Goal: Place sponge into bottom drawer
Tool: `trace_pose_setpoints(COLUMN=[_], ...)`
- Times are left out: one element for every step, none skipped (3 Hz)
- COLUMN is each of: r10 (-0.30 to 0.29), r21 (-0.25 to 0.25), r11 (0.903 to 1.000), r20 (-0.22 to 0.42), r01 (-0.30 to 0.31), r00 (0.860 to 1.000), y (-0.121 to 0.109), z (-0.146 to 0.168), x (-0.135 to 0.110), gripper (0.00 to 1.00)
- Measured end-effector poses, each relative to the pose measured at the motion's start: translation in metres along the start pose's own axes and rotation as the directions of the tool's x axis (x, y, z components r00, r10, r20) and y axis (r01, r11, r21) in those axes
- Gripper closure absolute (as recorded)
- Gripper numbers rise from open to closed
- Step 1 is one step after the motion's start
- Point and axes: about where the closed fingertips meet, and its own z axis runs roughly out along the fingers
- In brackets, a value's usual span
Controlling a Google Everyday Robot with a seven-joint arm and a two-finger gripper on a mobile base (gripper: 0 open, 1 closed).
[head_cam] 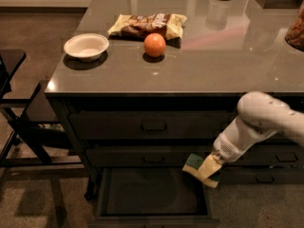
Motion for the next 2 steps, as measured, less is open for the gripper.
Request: trace_pose_setpoints(r10=[0.11, 0.202], r21=[-0.034, -0.047], r11=[0.9934, 0.9784], r20=[0.011, 0.008], r01=[-0.11, -0.201], r00=[0.994, 0.979], y=[-0.005, -0.011], z=[0.06, 0.097], x=[0.005, 0.006], gripper=[1.0, 1.0])
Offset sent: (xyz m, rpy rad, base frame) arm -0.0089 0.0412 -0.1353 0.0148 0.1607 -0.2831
